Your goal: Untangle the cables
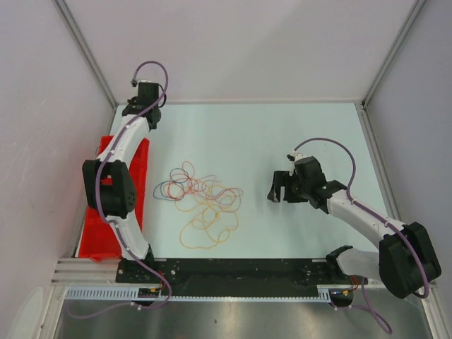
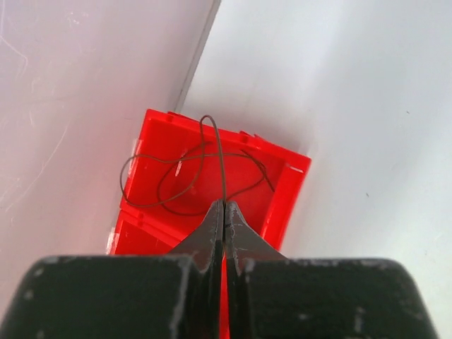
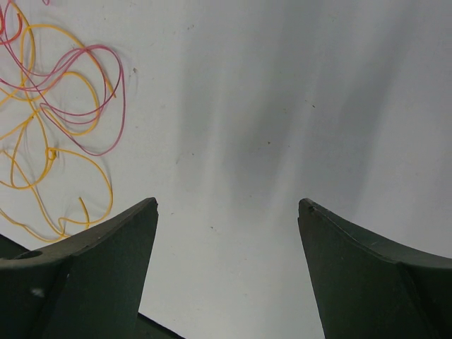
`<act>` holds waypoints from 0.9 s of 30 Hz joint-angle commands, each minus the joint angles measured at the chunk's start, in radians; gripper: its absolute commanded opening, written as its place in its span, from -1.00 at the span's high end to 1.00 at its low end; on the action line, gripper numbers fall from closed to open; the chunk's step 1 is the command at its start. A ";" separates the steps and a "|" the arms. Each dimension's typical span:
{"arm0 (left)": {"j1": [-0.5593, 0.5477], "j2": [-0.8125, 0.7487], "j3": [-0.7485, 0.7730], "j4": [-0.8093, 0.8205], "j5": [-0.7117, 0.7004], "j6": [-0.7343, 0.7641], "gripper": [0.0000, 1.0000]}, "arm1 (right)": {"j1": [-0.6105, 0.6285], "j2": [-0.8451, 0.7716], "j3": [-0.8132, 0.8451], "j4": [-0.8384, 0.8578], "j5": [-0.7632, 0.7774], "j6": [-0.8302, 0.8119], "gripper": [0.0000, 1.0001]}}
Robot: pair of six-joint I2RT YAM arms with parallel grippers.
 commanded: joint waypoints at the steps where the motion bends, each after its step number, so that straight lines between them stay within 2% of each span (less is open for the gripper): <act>1: 0.040 0.028 0.051 -0.001 -0.028 0.049 0.99 | -0.014 -0.005 -0.011 0.039 -0.036 -0.009 -0.69; 14: 0.078 0.033 0.081 0.122 -0.064 0.048 0.99 | -0.041 0.035 -0.013 0.065 -0.096 -0.007 -0.69; 19: 0.083 0.042 0.040 0.116 -0.059 0.002 0.99 | -0.045 0.045 -0.013 0.070 -0.108 -0.005 -0.68; 21: 0.108 0.024 0.002 0.116 -0.060 -0.023 0.93 | -0.045 0.041 -0.013 0.066 -0.110 -0.005 -0.68; 22: 0.110 0.015 -0.013 0.124 -0.056 -0.040 0.68 | -0.045 0.041 -0.013 0.066 -0.111 -0.004 -0.68; 24: 0.122 -0.008 -0.053 0.125 -0.036 -0.058 0.40 | -0.045 0.038 -0.013 0.063 -0.117 -0.002 -0.69; 25: 0.125 -0.033 -0.064 0.130 -0.033 -0.070 0.04 | -0.046 0.038 -0.013 0.063 -0.126 -0.001 -0.68; 27: 0.129 -0.056 -0.086 0.130 -0.024 -0.078 -0.21 | -0.045 0.032 -0.013 0.065 -0.143 0.005 -0.69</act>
